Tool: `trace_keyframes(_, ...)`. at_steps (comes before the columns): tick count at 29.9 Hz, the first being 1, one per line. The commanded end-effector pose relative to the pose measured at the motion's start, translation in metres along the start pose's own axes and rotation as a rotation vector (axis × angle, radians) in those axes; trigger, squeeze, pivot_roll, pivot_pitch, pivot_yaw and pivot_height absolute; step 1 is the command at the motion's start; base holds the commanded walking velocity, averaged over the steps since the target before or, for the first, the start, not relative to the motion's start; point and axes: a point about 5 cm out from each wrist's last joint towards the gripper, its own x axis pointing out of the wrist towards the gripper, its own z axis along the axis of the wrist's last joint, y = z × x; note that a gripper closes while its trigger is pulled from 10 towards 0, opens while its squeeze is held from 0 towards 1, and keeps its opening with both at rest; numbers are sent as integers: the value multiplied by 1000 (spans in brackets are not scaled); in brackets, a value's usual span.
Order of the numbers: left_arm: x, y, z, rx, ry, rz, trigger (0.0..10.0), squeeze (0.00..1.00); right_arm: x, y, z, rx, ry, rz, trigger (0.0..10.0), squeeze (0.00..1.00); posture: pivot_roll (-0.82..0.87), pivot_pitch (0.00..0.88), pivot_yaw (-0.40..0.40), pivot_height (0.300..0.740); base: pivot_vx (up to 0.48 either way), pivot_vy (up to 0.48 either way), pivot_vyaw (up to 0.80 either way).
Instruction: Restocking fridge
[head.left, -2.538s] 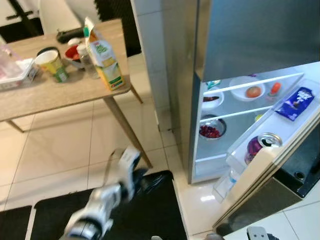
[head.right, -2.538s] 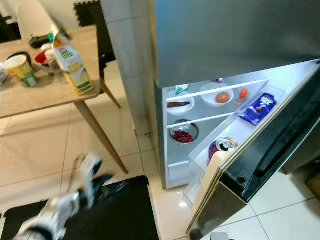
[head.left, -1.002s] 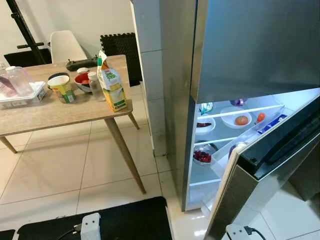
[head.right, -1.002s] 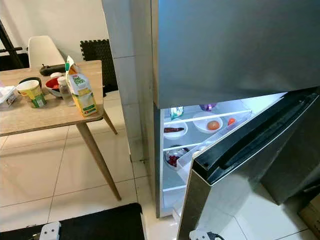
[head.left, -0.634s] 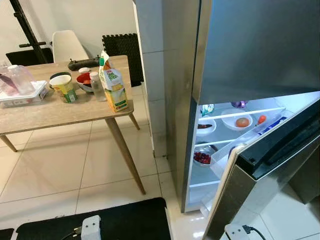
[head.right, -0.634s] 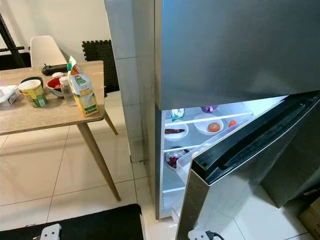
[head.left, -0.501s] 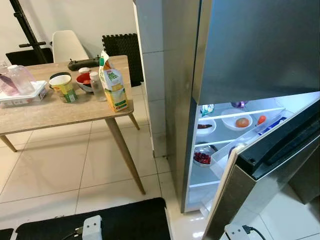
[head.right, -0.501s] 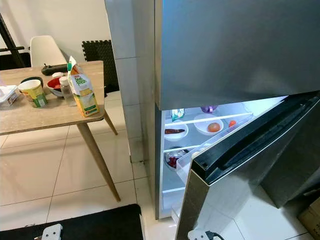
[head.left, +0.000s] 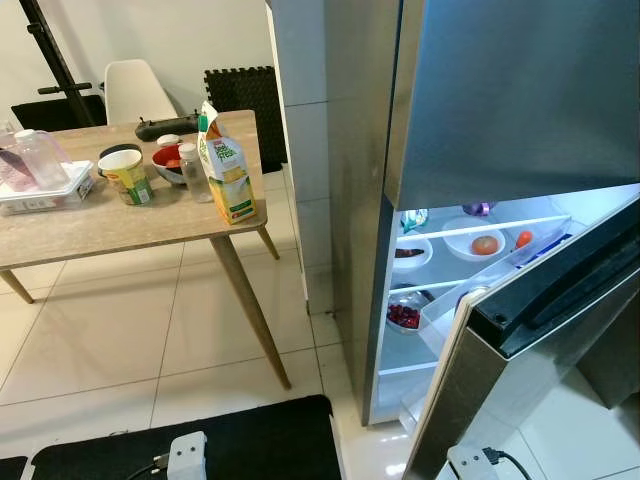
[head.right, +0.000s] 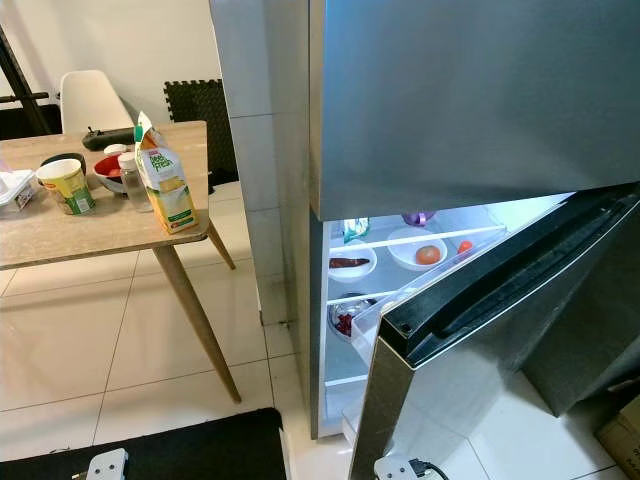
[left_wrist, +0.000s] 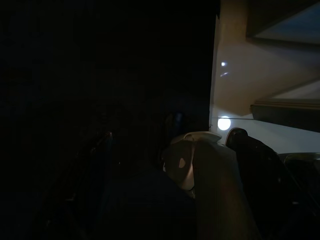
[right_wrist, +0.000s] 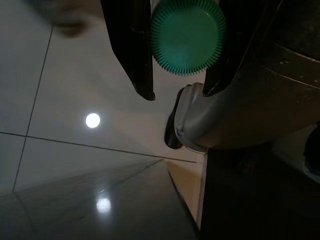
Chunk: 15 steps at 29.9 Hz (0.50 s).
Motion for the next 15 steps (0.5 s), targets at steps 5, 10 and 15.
trace_keyframes(5,0,1,-3,-21,12,11,10000,0,1,3,2,5,5,7,10000,0,-71,0,14,740,0,0,0)
trace_keyframes(10,0,0,-4,-22,16,9,10000,0,2,2,8,3,-6,4,10000,0,-69,0,13,740,0,0,0)
trace_keyframes(15,0,-1,-5,-20,19,5,10000,0,2,1,8,1,-7,4,10000,0,-66,0,13,740,0,0,0)
